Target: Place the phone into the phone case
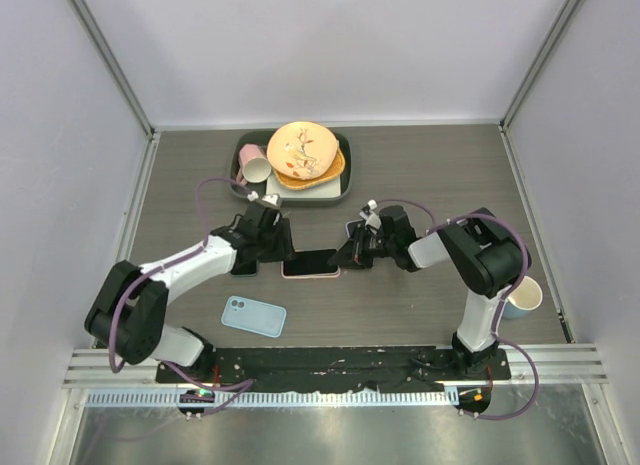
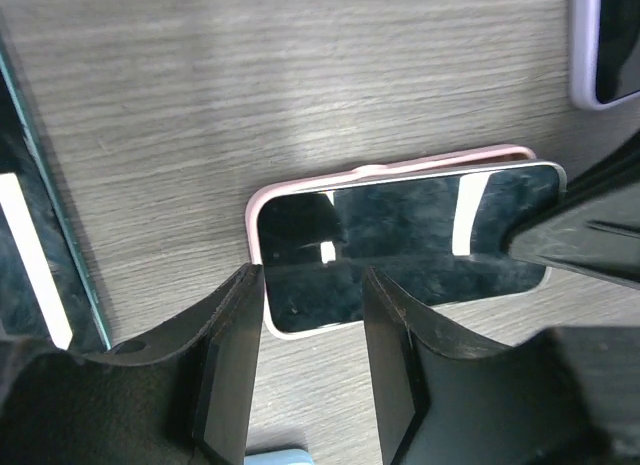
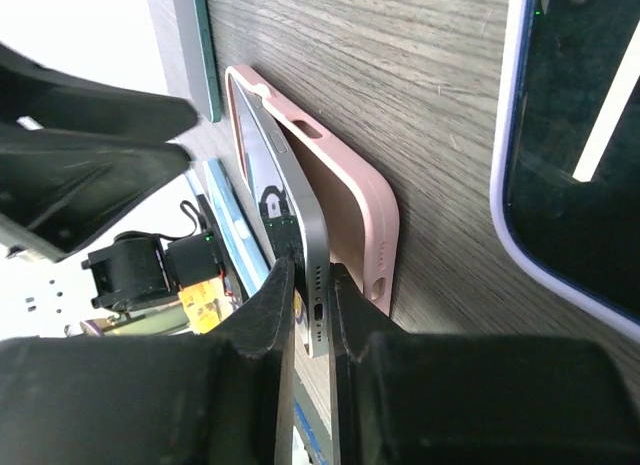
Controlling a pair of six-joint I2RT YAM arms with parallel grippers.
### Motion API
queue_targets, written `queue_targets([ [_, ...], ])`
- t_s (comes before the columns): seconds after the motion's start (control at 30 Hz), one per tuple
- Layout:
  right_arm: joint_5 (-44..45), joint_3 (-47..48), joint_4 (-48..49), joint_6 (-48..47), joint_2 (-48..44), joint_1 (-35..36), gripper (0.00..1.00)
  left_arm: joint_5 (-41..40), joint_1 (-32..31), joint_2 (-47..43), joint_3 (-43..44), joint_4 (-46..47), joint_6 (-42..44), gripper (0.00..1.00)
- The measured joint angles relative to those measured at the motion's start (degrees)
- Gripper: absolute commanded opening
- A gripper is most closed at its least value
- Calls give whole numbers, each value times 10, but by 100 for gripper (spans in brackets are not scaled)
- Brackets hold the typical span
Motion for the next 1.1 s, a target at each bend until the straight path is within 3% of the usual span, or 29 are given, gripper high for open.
queue_targets([
  [0.3, 21, 19, -66, -32, -16, 7, 1, -21, -6, -104, 27, -38, 18, 49],
  [0.5, 26, 26, -83, -39, -16, 9, 1, -2, -10, -114, 27, -38, 19, 45],
  [0.73, 50, 49, -142, -67, -25, 18, 3, 3, -28, -61, 40, -40, 20, 39],
  [1.1, 113, 106, -263, -113, -36, 43, 15, 24, -63, 69, 64, -37, 15, 38],
])
